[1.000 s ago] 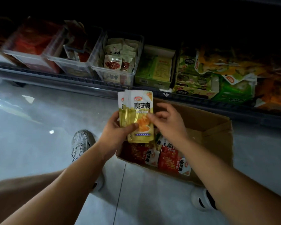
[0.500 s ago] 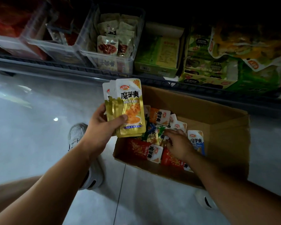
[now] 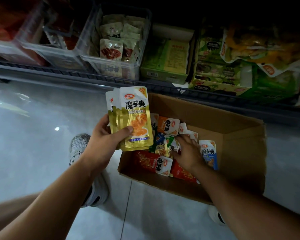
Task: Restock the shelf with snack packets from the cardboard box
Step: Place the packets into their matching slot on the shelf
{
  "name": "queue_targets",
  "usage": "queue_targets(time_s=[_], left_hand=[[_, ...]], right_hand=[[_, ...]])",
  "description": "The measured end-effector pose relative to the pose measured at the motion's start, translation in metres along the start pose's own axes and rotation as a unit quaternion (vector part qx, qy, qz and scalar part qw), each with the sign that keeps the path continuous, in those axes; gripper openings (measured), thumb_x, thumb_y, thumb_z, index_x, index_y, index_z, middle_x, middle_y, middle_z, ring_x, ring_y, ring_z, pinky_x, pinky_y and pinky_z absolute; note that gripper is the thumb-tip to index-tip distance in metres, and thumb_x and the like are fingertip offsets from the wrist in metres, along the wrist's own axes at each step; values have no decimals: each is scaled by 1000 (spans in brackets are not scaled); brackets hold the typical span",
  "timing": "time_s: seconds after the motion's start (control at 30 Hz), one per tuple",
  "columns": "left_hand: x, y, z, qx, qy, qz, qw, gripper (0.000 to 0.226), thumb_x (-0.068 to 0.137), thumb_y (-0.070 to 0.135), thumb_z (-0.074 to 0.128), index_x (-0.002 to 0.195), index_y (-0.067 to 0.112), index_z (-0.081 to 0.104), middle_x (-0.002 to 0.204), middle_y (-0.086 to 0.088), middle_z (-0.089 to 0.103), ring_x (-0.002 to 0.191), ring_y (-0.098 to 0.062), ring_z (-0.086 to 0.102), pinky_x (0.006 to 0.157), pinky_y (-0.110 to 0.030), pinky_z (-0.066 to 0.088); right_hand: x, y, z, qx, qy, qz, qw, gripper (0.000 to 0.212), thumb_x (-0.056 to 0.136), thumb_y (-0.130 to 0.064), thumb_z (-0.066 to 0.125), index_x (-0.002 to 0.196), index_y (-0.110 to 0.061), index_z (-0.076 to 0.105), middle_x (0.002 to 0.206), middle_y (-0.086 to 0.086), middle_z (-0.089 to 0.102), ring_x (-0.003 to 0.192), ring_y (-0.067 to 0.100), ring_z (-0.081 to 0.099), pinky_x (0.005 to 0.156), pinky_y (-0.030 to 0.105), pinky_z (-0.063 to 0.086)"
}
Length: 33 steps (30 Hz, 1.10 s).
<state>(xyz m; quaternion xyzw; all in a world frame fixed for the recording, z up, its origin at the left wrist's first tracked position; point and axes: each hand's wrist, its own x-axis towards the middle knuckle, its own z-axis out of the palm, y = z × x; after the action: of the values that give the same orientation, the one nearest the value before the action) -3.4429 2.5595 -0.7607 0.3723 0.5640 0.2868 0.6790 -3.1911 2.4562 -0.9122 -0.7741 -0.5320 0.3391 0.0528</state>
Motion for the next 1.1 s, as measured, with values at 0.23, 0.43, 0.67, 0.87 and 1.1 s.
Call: queue_targets(time_s=[0.23,0.43,0.67,0.87,1.1], left_hand=[[1,1,2,1,0,1,1000,44,88,5,73,129,18,60,108,-4,78,93,-25,78,67,-29,62],[-3,4,5,-1,-3,-1,1000,45,89,3,72,130,17,59,106,-4,79,91,-25,78,66,-29,62],[-4,3,4,-10,-2,-1,1000,45,89,2,72,130,16,59,106,-4,79,92,-24,78,66,-29,62],[-2,2,3,4,-2,0,1000,45,89,1,72,130,14,59,106,-5,79,91,-25,78,65,-30,62],[-1,2,4,21,-7,7,1000,44,90,3,73,129,17,59,108,-4,78,94,-25,77,69,-32,63]], right_hand=[[11,-8,-4,173,41,62,982,46,86,-10,75,130,-13,59,112,-1,61,110,22,55,87,30,43],[22,-6,-6,211,13,131,969,31,87,-8,75,116,-2,68,103,16,71,101,30,66,87,33,52],[22,-4,-2,205,41,104,972,19,86,-19,77,99,-7,70,78,-3,60,83,22,61,73,28,44],[19,4,-15,228,117,63,965,10,94,-19,68,91,-11,73,95,4,68,89,23,65,79,36,54],[-10,11,-52,154,183,69,969,16,103,-28,51,110,-26,65,89,-5,65,79,17,63,71,38,56]])
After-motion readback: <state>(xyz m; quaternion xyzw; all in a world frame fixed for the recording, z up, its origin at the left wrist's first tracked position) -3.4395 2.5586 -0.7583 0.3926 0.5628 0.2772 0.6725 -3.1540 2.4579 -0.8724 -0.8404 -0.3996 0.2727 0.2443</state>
